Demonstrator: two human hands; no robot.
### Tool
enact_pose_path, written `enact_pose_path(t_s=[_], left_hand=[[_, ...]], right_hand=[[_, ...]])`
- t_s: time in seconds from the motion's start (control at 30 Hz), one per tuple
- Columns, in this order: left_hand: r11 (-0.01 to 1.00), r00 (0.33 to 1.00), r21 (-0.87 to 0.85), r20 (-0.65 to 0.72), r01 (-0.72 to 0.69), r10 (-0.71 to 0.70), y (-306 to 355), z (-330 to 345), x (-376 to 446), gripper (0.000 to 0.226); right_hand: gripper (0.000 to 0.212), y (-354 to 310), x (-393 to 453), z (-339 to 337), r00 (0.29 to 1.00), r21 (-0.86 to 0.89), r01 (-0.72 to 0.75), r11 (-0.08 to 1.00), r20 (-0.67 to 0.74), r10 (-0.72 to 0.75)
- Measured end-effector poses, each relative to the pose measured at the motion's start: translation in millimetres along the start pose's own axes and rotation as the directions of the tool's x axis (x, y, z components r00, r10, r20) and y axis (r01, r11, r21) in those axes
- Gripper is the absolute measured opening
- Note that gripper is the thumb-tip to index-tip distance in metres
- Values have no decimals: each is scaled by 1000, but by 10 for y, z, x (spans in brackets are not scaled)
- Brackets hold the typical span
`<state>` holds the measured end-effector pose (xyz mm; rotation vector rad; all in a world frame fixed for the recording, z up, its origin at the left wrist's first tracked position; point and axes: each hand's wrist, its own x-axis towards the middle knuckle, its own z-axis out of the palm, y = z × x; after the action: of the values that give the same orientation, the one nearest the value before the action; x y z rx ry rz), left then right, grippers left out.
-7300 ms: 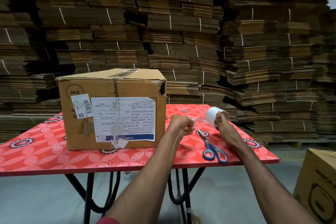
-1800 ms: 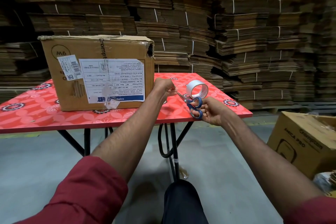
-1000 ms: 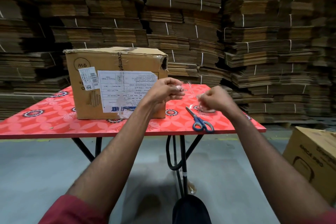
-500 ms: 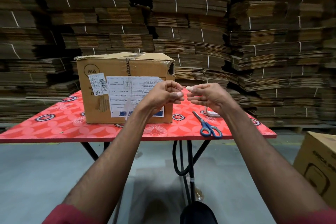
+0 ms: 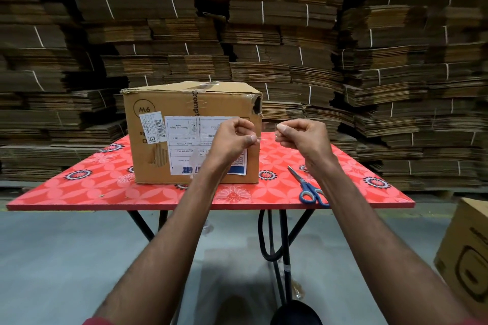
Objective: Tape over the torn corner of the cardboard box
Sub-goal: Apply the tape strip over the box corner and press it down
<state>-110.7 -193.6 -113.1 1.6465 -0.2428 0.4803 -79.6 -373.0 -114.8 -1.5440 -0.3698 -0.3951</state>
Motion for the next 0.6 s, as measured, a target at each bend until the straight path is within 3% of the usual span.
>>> enact_pose_path(t_s=[0.1, 0.37, 0.6], left_hand=[[999, 998, 28, -53, -31, 32, -4, -20, -15, 20], [999, 998, -31, 64, -17, 19, 58, -95, -4, 17], [997, 999, -77, -40, -23, 20, 73, -73, 29, 7]], right_hand=[[8, -16, -34, 44, 999, 4, 14, 1000, 34, -15], [15, -49, 0, 69, 995, -31, 94, 995, 23, -94], [20, -35, 42, 86, 986, -1, 164, 986, 13, -164]])
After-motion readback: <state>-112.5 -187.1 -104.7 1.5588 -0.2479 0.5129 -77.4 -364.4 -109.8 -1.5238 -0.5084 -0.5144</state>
